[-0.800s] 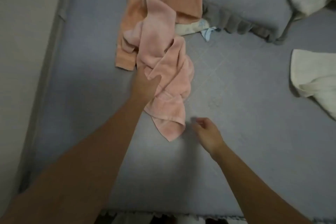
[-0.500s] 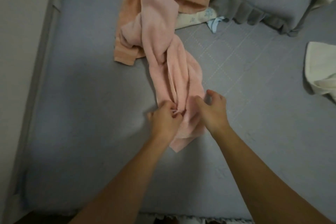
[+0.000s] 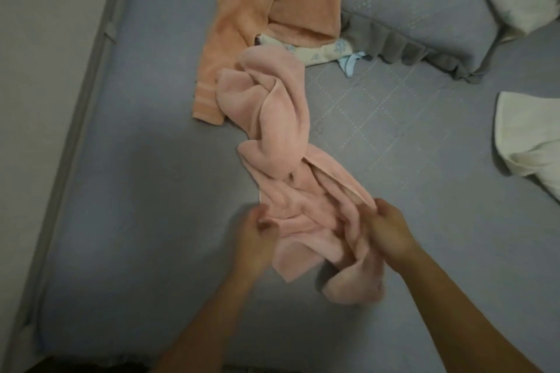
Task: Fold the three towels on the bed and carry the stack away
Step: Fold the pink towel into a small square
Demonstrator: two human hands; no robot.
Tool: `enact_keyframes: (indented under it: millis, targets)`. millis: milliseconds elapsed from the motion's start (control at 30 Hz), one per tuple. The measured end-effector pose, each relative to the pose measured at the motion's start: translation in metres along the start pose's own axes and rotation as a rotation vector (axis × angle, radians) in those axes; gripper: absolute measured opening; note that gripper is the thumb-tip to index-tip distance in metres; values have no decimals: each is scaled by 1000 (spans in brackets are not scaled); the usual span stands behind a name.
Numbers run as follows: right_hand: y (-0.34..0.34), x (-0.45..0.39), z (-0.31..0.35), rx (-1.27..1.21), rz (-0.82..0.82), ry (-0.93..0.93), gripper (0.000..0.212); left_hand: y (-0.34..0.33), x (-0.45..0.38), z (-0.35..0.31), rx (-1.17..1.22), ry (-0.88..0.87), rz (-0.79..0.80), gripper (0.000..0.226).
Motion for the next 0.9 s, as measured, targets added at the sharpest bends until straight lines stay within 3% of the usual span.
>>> enact_keyframes:
  millis: [100, 200, 267, 333, 433, 600, 667, 733, 800, 900]
  targets:
    - [51, 5, -42, -238, -40, -87, 14, 12, -42, 1, -23, 88, -57, 48]
    - [91, 8, -73, 64, -176, -144, 12, -5, -62, -13, 97, 117, -60, 62]
    - [96, 4, -69, 277, -211, -97, 23, -17, -65, -18, 196, 159, -67, 61]
    - [89, -4, -48, 336, -191, 29, 35, -35, -59, -23, 257, 152, 16, 43]
    - [61, -20, -1, 381, -110, 224, 42, -61, -38, -26, 94, 129, 174, 17]
    - [22, -34, 35, 540, 7, 243, 38, -61, -3, 3, -234, 397, 458, 22]
    - [19, -35, 30, 606, 46, 198, 29, -51, -12, 2, -247, 430, 490, 28]
    - [25, -32, 21, 477, 64, 163, 13, -38, -40, -17, -113, 333, 341, 31]
    - [36, -28, 9, 239, 59, 113, 24, -34, -61, -43, 67, 233, 223, 34]
    - [62, -13, -12, -6, 35, 69, 28, -59, -66, -70, 149, 142, 325, 15]
Point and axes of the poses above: each hand's wrist, its own x-axis away from the middle knuckle, its own y-axis out of the back of the hand, z = x × y, the point moved 8 cm from there along -x, towards the middle knuckle, and after that the axes turned 7 degrees about z, right-handed, at the moved point
